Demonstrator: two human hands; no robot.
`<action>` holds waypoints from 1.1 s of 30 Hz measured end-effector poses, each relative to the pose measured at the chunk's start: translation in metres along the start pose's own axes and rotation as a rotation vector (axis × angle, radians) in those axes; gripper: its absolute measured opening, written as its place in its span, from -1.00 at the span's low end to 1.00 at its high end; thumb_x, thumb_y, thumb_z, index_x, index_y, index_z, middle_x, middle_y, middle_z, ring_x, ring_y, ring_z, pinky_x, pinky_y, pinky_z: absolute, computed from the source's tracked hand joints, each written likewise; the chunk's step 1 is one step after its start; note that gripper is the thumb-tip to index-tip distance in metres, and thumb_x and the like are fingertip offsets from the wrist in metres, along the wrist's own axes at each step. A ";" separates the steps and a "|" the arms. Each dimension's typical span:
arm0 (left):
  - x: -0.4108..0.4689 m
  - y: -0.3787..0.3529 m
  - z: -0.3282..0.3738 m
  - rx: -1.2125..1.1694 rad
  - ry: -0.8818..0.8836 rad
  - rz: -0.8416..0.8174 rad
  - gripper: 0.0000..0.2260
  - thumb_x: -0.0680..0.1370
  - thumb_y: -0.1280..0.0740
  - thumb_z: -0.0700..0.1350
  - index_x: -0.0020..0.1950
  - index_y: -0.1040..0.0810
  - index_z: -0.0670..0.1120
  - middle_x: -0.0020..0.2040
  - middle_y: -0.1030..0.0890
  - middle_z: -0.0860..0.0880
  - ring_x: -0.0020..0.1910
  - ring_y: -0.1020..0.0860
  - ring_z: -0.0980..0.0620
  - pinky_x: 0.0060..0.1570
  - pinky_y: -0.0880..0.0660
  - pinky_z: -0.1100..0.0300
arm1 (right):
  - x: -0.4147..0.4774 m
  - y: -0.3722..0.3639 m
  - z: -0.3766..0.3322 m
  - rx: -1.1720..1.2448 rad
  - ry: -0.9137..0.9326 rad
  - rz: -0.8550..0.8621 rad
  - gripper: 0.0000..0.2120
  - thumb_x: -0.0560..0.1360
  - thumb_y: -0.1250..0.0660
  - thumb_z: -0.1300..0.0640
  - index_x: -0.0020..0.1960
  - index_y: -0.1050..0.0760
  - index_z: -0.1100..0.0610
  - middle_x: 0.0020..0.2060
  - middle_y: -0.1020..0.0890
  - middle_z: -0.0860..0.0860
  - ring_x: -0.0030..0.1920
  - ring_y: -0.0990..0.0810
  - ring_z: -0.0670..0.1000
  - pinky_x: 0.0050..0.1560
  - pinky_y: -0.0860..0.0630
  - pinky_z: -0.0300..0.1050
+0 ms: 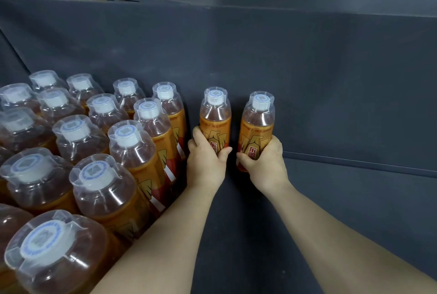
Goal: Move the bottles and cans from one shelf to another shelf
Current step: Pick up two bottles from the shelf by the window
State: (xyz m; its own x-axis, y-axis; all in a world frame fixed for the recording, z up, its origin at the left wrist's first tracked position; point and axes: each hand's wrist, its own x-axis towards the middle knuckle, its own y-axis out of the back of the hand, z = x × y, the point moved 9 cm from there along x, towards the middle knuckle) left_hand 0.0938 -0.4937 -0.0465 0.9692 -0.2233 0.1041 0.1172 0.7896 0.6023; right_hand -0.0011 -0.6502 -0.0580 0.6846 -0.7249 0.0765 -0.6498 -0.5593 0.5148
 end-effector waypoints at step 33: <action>-0.172 -0.024 0.081 0.298 -0.336 -0.338 -0.35 0.62 -0.23 0.21 0.61 -0.11 -0.04 0.61 -0.17 -0.07 0.58 -0.12 -0.14 0.54 -0.15 -0.08 | -0.150 0.158 0.034 -0.642 0.061 -0.117 -0.39 0.67 -0.05 -0.19 0.63 -0.03 0.05 0.61 -0.11 0.03 0.59 0.00 0.10 0.54 -0.13 0.03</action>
State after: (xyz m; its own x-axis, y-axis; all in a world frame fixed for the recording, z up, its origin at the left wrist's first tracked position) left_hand -0.0935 -0.5200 -0.0146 0.7605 -0.6439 0.0838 0.2954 0.4580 0.8384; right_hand -0.2176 -0.6438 -0.0170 0.7685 -0.6392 0.0273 -0.2562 -0.2683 0.9286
